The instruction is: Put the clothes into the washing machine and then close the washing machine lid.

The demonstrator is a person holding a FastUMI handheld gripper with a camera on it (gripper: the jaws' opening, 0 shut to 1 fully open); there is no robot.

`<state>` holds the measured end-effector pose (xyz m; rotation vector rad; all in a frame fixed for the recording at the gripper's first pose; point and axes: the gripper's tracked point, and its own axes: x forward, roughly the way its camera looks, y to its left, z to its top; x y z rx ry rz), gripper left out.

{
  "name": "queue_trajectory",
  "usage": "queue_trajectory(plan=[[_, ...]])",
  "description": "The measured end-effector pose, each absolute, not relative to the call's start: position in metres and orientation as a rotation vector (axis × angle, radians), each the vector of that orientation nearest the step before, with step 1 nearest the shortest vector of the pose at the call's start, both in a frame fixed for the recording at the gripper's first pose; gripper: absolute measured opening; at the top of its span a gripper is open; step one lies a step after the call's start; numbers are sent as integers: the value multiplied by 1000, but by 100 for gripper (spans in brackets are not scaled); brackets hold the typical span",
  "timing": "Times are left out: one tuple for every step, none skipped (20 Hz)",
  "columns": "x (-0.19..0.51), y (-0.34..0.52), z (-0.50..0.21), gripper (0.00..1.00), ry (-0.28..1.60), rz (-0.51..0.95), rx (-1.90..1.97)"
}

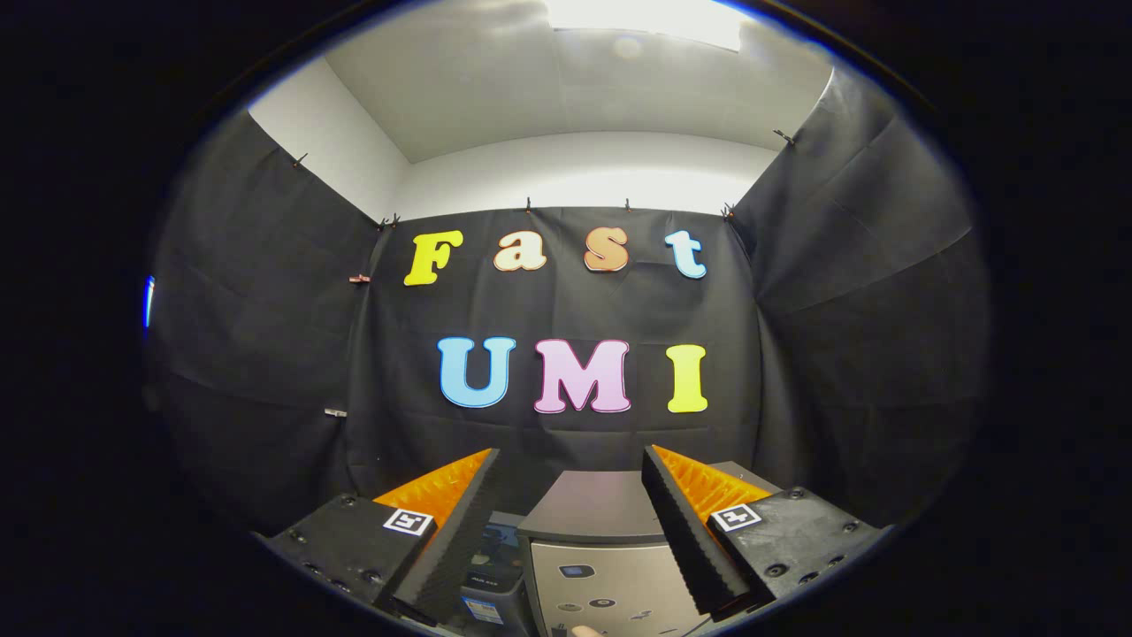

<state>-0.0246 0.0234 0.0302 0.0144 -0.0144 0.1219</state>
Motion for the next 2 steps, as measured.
queue_trajectory(plan=[[-24, 23, 30, 98, -14, 120, 14], [-24, 22, 31, 98, -14, 117, 13]])
